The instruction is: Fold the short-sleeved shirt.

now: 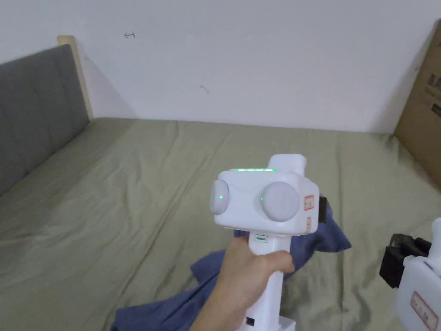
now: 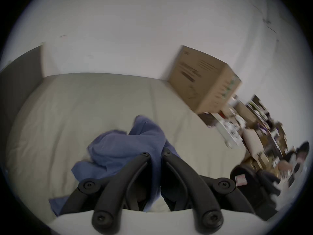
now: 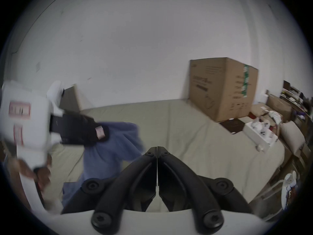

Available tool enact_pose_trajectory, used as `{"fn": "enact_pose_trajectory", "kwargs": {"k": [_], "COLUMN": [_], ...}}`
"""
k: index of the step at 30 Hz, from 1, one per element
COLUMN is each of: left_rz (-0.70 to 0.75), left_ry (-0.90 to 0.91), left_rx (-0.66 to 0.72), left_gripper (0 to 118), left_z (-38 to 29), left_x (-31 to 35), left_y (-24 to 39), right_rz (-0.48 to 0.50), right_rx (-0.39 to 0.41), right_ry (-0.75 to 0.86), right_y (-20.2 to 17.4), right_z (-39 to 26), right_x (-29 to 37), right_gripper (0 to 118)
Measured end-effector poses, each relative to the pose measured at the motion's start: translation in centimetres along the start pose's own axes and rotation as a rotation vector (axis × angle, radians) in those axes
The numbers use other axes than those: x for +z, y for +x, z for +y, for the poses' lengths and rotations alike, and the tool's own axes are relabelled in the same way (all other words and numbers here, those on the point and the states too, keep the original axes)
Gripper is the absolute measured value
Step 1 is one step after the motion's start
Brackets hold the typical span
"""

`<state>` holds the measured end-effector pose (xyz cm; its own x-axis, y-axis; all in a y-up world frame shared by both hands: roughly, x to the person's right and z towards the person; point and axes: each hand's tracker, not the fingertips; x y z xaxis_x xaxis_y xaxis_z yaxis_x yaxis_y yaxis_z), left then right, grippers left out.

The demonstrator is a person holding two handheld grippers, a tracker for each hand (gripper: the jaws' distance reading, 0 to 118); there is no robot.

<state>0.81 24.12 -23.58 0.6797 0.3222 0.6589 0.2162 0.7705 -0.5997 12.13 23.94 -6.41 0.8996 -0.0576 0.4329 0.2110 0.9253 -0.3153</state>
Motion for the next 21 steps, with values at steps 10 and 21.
{"fn": "enact_pose_trajectory", "kwargs": {"k": [10, 21], "left_rz": [-0.067, -0.09], "left_ry": [-0.458, -0.37], "left_rx": [-0.101, -0.017], "left_gripper": [15, 104], "left_z": [-15.0, -11.4], "left_x": [-14.2, -9.5], "left_y": [7.4, 4.2], "right_rz": [-0.152, -0.095], "right_rx": [-0.06, -0.055], "right_ry": [-0.082, -0.134], "right_y": [7.2, 6.4], "right_z": [-2.1, -3.2], "right_x": [-0.2, -1.6], "right_gripper": [1, 1]}}
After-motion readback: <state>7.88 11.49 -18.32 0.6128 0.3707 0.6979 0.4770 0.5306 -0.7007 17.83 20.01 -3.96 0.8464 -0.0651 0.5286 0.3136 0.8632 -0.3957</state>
